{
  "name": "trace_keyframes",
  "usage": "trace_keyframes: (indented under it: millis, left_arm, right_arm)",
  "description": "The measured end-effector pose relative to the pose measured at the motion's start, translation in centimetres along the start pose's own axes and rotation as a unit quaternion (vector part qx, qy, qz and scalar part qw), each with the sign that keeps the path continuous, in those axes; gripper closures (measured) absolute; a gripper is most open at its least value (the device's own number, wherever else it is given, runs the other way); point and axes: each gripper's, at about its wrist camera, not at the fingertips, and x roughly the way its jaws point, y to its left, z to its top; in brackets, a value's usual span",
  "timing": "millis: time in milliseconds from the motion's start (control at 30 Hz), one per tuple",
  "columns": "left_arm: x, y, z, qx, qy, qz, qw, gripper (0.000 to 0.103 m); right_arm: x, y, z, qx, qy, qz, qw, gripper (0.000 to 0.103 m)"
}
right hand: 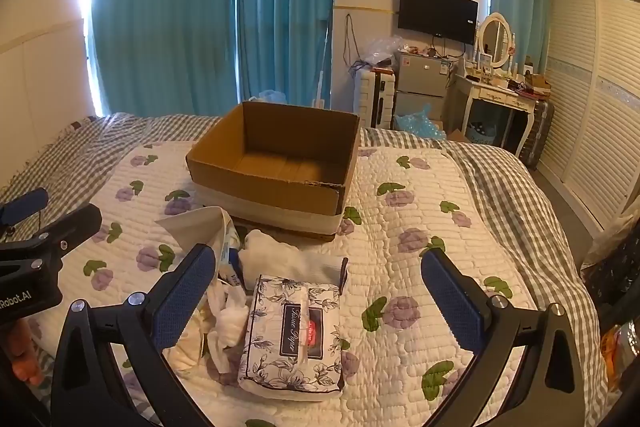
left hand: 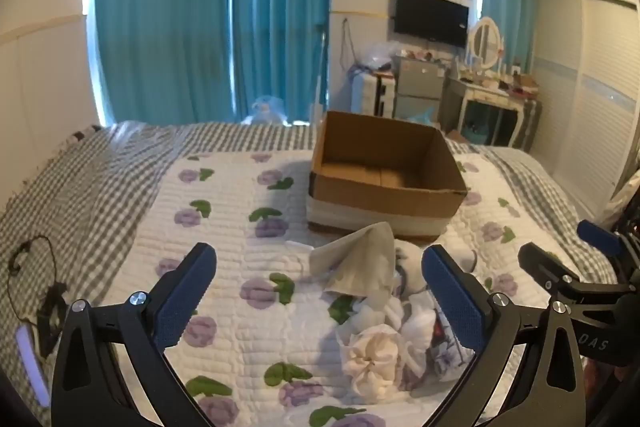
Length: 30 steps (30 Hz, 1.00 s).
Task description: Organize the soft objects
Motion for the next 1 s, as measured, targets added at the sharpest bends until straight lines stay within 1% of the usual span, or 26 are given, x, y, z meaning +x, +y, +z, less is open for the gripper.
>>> trace_keyframes:
  millis: [167,533,1000]
  left_arm:
    - [0.3,0.2,0.1,-0.003,0.006,0.002,1.0000,0.000]
    - [0.4,0.7,0.1,0.002,0.001,0.006,1.0000,0.000]
    - [0.4,1.0,0.3,0.005,0.006,0.009,0.9999,0.000]
  right_arm:
    - [0.3,0.0,-0.1,0.003,0.003,0.001,1.000,0.000]
    - [0.4,0.0,0.1,0.008,0.004,-0.002,1.000,0.000]
    - [0.4,0.0,-0.1,0.010,0.004,0.000,1.000,0.000]
